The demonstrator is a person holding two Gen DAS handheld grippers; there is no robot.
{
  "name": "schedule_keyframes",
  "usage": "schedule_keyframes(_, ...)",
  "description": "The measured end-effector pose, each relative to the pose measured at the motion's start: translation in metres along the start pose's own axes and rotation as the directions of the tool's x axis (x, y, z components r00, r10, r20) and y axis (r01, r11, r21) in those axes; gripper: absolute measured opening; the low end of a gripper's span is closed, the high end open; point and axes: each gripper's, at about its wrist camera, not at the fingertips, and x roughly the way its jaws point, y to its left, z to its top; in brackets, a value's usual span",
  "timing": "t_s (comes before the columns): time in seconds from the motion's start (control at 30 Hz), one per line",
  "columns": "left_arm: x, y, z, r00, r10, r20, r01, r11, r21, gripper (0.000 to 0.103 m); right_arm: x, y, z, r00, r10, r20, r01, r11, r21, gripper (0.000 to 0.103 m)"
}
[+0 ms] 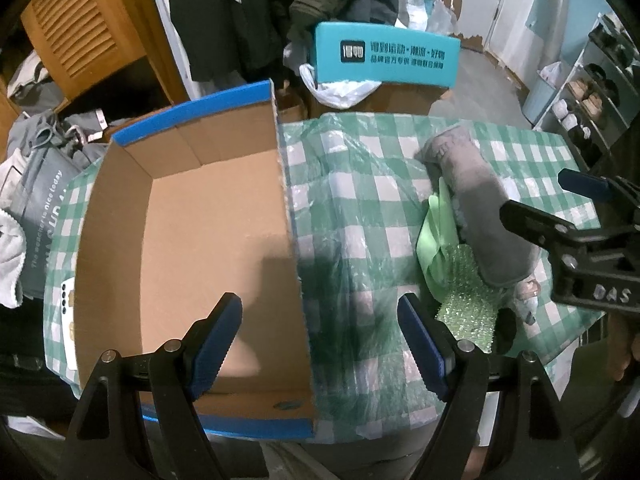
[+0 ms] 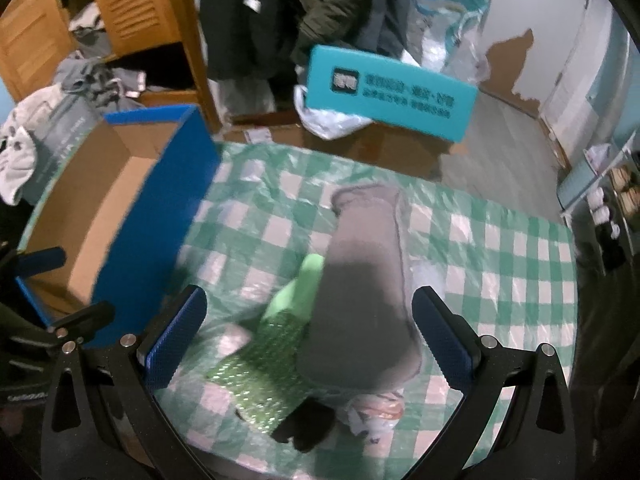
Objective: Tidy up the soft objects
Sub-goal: 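Grasp the grey mitten with the right tool while the left tool reaches the green scrubber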
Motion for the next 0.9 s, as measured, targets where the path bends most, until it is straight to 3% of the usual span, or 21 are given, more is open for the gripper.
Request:
schedule_keyframes(0.27,0.022,-0.016,0.004,0.996,-0.049,-0.076,0.050,0.999,0.013,0.081,0.036,-0.023,0.001,0.995,-0.048,-0.083,0.051,0.998,0.037,0.101)
schedule_keyframes(0.43,0.032,-0.027,0.007,0.997,0.016,-0.079,-0.014,0.999,0.030,0.082,0.057,-0.031,0.002,0.992,-0.058,-0.116,0.065,0.996,0.054,0.101)
schedule_keyframes(0.63,0.031,-0.023,0.010,0.996,0.010,-0.089,-0.010,1.000,-0.003,0.082,0.083,-0.036,0.002,0.983,-0.071,-0.171,0.081,0.995,0.056,0.099)
schedule_keyframes(0.73,0.030,-0.019,0.013,0.996,-0.003,-0.092,0.000,1.000,-0.030,0.082,0.090,-0.037,0.000,0.979,-0.075,-0.188,0.086,0.995,0.050,0.094)
schedule_keyframes(0.9,0.023,-0.021,0.017,0.997,0.011,-0.076,-0.014,0.999,-0.044,0.082,0.100,-0.040,-0.003,0.976,-0.031,-0.215,0.044,0.997,0.057,0.075)
